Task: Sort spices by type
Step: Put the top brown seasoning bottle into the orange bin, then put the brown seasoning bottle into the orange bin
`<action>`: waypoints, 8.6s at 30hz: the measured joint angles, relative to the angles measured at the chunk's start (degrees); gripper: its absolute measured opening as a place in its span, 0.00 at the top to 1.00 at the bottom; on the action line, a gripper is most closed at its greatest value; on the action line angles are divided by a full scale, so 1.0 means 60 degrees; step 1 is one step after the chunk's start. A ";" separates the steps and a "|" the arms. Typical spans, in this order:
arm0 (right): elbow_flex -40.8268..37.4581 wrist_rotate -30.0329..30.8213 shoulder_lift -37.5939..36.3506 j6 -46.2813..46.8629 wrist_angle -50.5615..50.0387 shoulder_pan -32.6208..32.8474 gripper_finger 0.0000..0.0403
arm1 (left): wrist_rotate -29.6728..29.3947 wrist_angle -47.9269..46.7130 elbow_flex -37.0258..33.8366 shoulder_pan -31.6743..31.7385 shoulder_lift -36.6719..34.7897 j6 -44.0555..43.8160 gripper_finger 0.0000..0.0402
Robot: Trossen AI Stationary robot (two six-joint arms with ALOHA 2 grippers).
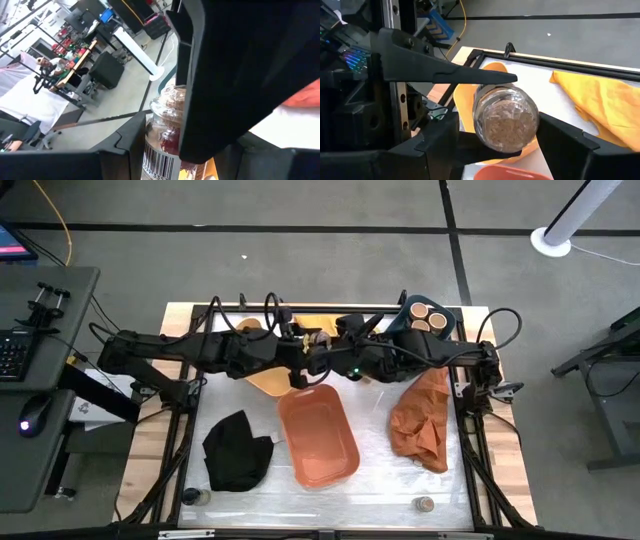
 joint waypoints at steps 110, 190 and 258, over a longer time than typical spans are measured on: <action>0.0087 -0.5774 0.2494 -0.6813 -0.3423 0.0502 0.32 | 0.1253 0.0618 -0.8029 -0.2469 -0.8307 -0.9468 0.49; -0.4324 -0.6653 -0.1175 -0.2406 0.1415 0.1137 0.55 | 0.1453 0.1381 -0.8025 -0.1945 -0.8306 -0.9604 0.49; -0.0228 -0.7192 0.5282 -0.7885 -0.3384 -0.0046 0.33 | 0.2539 0.0622 -0.8025 -0.1952 -0.8309 -0.9725 0.49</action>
